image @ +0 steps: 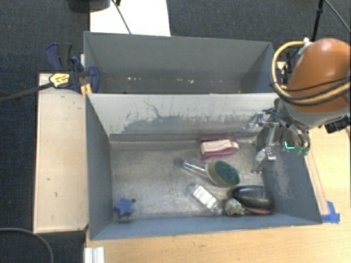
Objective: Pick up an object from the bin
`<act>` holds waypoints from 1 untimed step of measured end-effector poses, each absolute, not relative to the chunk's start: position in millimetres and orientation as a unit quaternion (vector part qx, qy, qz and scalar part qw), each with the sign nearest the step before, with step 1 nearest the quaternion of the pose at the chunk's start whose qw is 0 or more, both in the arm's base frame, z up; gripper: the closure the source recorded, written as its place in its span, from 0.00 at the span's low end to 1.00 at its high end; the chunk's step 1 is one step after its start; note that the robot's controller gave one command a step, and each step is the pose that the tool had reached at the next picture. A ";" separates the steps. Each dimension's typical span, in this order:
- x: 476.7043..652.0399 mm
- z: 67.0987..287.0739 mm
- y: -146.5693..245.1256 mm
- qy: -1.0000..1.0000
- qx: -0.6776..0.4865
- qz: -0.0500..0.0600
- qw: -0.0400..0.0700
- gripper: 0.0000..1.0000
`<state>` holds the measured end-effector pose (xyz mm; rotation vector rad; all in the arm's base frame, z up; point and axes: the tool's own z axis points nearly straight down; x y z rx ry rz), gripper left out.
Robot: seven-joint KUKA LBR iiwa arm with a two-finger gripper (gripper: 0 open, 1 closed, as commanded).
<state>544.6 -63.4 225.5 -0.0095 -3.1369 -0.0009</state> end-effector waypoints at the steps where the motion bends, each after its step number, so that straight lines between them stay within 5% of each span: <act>1: 533.2 148.5 -82.1 -0.991 0.133 -0.001 0.002 0.00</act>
Offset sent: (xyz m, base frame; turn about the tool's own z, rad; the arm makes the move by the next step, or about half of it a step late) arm -0.0107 -0.0184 -0.0755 -0.2738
